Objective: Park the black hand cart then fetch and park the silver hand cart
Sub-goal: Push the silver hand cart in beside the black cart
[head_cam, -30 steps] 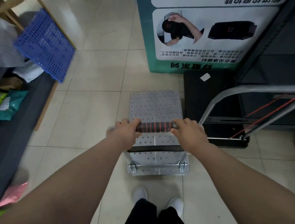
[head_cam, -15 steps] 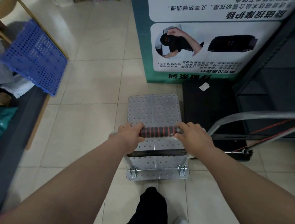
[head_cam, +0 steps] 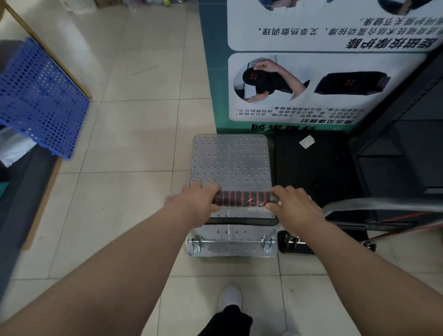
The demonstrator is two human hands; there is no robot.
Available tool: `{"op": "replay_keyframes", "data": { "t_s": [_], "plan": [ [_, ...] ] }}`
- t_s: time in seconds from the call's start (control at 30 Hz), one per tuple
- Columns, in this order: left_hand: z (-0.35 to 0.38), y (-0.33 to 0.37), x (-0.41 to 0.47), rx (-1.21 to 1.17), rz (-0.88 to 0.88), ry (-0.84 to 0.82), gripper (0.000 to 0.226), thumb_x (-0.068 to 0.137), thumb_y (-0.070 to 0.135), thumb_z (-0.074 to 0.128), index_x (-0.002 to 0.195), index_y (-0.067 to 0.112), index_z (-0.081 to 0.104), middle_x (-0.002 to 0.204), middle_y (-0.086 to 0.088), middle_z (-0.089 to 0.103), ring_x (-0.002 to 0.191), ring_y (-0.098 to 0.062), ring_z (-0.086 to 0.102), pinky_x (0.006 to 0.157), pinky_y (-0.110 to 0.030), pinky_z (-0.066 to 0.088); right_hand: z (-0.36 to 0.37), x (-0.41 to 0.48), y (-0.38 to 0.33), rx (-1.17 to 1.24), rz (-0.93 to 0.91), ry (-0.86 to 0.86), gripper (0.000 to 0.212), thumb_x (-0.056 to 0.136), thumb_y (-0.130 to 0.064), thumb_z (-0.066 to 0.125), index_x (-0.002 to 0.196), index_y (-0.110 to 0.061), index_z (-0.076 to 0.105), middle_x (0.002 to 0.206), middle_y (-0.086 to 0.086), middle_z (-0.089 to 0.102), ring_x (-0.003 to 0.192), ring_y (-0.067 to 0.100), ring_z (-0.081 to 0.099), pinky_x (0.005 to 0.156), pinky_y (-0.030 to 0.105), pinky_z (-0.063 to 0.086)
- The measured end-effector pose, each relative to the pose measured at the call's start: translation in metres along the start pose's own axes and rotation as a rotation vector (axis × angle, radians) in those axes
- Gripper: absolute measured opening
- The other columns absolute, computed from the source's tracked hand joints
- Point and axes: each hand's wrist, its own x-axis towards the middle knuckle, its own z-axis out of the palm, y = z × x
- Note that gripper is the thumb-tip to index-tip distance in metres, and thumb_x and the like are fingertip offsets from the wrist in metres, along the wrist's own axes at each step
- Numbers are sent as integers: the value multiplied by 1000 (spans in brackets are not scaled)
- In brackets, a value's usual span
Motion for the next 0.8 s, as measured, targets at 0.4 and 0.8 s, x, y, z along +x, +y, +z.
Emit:
{"op": "replay_keyframes", "data": {
  "t_s": [0.4, 0.8],
  "plan": [
    [-4, -6, -4, 54, 9, 6, 24, 94, 43, 46, 114, 35, 35, 108, -5, 43, 102, -26, 42, 91, -56, 41, -2, 8, -7, -98, -73, -59, 23, 93, -41, 42, 111, -28, 45, 97, 0, 48, 92, 19, 39, 72, 36, 36],
    [-4, -2, -13, 16, 49, 41, 21, 96, 37, 47, 115, 32, 39, 112, -7, 47, 104, -26, 42, 81, -44, 37, 0, 6, -5, -176, -82, -96, 19, 93, -41, 42, 110, -31, 41, 81, -6, 37, 83, 19, 37, 66, 34, 33]
  ]
}}
